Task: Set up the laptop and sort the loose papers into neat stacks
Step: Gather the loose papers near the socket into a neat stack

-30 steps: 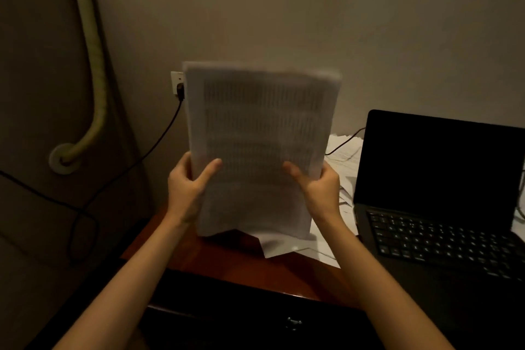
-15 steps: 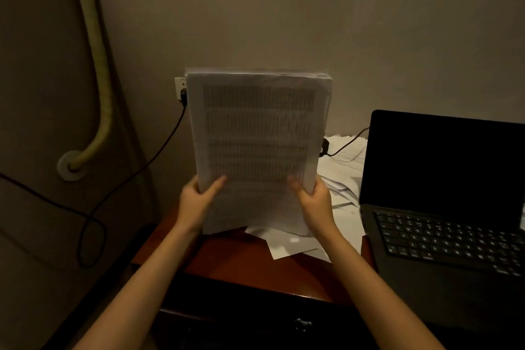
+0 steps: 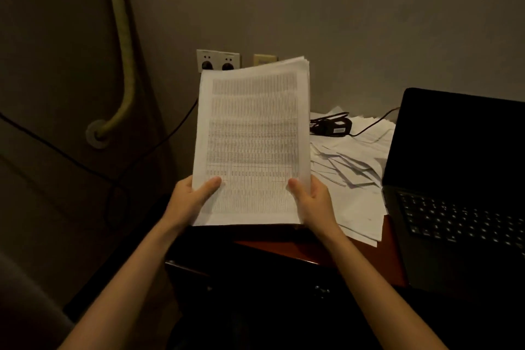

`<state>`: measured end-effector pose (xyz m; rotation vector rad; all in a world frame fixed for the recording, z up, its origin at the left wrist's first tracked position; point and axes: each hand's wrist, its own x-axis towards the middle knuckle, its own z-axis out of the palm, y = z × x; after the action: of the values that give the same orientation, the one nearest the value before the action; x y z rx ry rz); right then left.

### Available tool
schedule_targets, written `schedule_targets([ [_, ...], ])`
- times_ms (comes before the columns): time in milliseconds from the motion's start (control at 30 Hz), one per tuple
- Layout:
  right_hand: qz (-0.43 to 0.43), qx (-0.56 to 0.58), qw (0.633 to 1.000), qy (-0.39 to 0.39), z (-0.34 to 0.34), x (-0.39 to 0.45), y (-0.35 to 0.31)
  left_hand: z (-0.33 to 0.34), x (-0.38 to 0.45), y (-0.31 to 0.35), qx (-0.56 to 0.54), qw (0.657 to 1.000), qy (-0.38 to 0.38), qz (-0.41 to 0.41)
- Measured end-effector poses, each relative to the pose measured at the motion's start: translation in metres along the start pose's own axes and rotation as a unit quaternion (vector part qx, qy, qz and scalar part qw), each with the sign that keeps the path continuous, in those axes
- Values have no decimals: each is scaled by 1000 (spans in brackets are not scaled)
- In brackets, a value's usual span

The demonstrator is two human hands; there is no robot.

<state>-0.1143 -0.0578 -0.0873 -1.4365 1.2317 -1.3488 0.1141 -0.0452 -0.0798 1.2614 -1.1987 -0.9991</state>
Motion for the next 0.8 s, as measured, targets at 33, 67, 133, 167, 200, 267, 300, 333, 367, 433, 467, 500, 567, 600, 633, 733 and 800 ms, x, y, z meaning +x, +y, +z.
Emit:
schedule_targets([
  [33,-3,3,1000,-6,4,-2,-1,-4,-2,0,-1,1000,5,11],
  [67,-8,6,1000,-13,7,-4,-2,-6,-3,1,1,1000,15,27],
  [133,-27,2,999,-18,12,-1,-9,-7,-1,3,9,997,35,62],
  [167,-37,-5,999,-15,14,1,-13,-6,2,4,8,996,46,76],
  [200,-47,-10,999,-9,15,6,-17,-4,5,6,-1,995,58,85],
  [267,-62,-15,998,6,17,15,-24,-2,11,10,-27,993,78,85],
  [300,-66,-15,998,11,17,19,-28,-1,14,11,-34,993,87,78],
  [333,-67,-14,998,15,17,22,-30,0,16,13,-31,993,93,72],
  [367,-67,-11,998,16,17,25,-32,0,19,14,-21,993,98,67],
  [433,-61,-8,998,18,16,29,-33,-1,22,19,8,991,115,68],
  [467,-53,-3,998,19,15,31,-33,-3,23,23,20,989,121,81],
  [500,-41,7,999,19,15,33,-32,-6,25,27,31,987,122,102],
  [567,-16,22,999,18,14,36,-32,-9,28,38,41,981,127,140],
  [600,-9,21,1000,17,14,36,-32,-10,29,46,30,979,134,152],
  [633,-9,16,1000,13,14,36,-32,-11,30,56,6,977,141,160],
  [733,-15,21,1000,16,14,34,-39,-13,36,91,-69,965,170,187],
  [800,-17,29,999,28,14,36,-47,-15,42,121,-94,959,184,191],
])
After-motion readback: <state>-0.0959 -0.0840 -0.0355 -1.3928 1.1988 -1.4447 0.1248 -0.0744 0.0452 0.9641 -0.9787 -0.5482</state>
